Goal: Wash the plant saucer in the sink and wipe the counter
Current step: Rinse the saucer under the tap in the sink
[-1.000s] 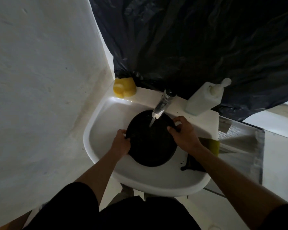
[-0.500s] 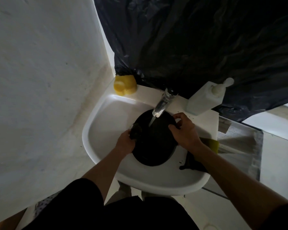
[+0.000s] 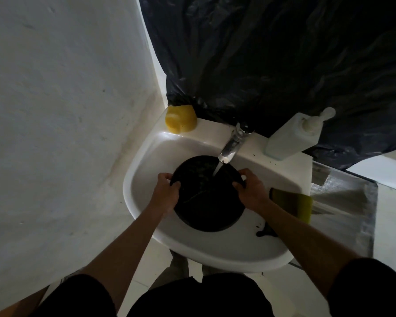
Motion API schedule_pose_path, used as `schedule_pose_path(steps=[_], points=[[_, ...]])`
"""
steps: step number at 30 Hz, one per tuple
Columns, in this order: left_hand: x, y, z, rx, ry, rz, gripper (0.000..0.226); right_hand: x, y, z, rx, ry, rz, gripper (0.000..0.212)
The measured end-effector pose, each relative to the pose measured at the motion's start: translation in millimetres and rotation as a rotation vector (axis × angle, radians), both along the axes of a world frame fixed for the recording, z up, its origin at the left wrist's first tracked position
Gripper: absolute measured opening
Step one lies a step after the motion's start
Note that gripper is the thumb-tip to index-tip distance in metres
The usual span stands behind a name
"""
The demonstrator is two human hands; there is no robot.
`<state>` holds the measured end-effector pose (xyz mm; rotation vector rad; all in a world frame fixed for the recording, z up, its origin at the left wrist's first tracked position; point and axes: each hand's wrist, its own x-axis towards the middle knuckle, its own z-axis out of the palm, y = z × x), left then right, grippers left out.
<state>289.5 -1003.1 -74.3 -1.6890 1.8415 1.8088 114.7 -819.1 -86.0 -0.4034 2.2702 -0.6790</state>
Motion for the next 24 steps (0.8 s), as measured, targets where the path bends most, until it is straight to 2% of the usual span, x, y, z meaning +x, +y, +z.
schedule_pose_path(steps=[4,8,15,20,23,24], points=[[6.5,-5.6,17.4,-0.076,-0.012,-0.060,0.022,3.8,-17.1,-6.2,-0.016,-0.029,0.027,0.023],[8.8,-8.7,41.0,-0.115,0.020,-0.123,0.027,10.1,-36.6,-11.3,-0.044,-0.034,0.032,0.035],[9.5,-0.8,62.3,-0.205,0.118,-0.203,0.032,17.5,-68.6,-17.8,-0.023,-0.129,-0.145,0.033],[16.8,1.0,62.9,-0.071,0.175,-0.123,0.030,13.6,-77.1,-21.7,-0.034,-0.196,-0.138,0.033],[21.3,-0.3,62.3,0.059,0.196,0.005,0.029,9.6,-69.5,-17.1,-0.119,-0.298,-0.143,0.010],[22.3,-0.8,60.9,0.106,0.194,0.045,0.030,7.1,-65.1,-16.3,-0.134,-0.364,-0.160,0.009]])
